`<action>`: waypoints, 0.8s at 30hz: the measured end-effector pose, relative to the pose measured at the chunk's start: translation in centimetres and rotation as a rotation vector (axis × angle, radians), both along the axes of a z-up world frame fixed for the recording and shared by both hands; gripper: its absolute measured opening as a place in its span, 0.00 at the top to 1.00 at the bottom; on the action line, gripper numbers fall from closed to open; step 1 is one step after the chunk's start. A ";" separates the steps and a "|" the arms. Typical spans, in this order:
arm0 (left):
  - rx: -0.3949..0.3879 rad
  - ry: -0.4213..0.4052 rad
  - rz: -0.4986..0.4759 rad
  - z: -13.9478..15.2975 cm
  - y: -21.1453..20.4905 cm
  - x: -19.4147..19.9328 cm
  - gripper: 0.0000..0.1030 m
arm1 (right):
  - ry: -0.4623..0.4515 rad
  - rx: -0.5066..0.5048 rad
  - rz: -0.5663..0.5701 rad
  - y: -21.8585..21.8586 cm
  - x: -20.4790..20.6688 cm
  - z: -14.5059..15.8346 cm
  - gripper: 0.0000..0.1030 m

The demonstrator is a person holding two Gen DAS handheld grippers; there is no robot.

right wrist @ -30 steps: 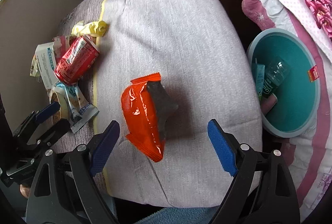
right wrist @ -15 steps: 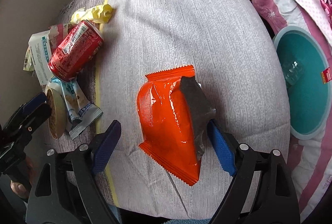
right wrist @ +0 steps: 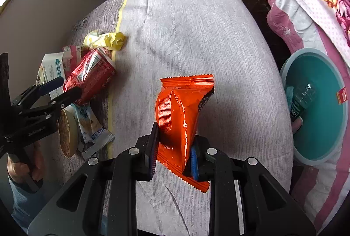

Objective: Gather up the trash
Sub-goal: 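Grasp the orange snack bag with the right tool, then grasp the red soda can with the left tool while the right tool holds the orange bag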

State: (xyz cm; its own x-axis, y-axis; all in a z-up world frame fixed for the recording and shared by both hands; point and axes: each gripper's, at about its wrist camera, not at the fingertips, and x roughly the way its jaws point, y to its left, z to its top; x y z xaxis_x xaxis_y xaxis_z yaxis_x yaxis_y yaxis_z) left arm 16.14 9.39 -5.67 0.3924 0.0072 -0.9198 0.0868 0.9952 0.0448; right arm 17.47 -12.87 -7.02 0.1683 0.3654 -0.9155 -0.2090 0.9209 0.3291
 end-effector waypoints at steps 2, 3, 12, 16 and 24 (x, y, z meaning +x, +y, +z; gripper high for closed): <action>0.014 0.017 -0.002 -0.8 -0.2 0.7 0.22 | 0.000 0.006 -0.016 -0.7 0.4 -0.1 0.77; 0.013 0.024 -0.002 -1.1 -0.2 0.9 0.22 | 0.000 0.008 -0.019 -0.9 0.4 -0.1 0.77; 0.003 0.002 0.014 -1.9 -1.1 0.3 0.34 | 0.004 0.025 -0.033 -2.1 1.1 -0.8 0.77; -0.011 -0.010 0.012 -1.2 -2.0 -0.6 0.34 | -0.008 0.029 -0.030 -2.2 0.9 -0.7 0.77; -0.068 -0.033 -0.016 0.2 -4.6 -2.3 0.34 | -0.043 0.035 -0.043 -2.9 0.2 0.6 0.77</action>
